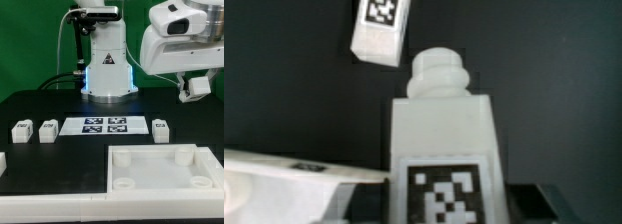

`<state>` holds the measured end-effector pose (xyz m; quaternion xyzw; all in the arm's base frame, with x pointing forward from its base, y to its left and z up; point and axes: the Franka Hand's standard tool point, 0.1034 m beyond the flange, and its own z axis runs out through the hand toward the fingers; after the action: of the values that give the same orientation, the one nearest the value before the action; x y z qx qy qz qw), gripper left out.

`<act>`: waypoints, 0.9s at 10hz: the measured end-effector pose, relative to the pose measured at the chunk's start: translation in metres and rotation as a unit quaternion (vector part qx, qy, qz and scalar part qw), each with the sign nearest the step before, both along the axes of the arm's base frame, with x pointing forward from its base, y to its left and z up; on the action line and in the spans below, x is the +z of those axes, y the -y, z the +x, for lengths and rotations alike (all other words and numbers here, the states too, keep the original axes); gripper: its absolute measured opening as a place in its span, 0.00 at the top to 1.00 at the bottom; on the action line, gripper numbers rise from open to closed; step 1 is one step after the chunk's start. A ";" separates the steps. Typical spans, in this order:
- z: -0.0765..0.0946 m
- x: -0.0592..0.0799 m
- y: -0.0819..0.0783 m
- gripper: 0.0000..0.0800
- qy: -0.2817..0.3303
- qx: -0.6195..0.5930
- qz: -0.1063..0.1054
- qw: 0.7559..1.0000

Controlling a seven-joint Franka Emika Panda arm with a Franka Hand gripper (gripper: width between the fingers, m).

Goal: Assemble one leg

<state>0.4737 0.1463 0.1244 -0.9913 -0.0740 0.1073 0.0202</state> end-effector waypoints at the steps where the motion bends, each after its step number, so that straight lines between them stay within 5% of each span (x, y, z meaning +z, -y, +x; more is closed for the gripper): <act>1: 0.007 -0.002 0.003 0.64 0.050 0.011 0.013 0.999; 2: 0.024 -0.005 0.014 0.64 0.088 0.017 0.025 0.996; 5: 0.086 0.032 0.037 0.64 0.231 0.023 0.039 0.972; 7: 0.103 0.043 0.040 0.64 0.325 0.016 0.046 0.944; 9: 0.098 0.040 0.045 0.64 0.413 0.014 0.050 0.909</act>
Offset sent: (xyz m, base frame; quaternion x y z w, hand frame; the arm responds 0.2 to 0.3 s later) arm 0.0625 -0.0305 0.0332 -0.0024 0.1911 -0.0460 0.9805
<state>0.5719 0.1010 0.1642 -0.9435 -0.0946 -0.3156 0.0361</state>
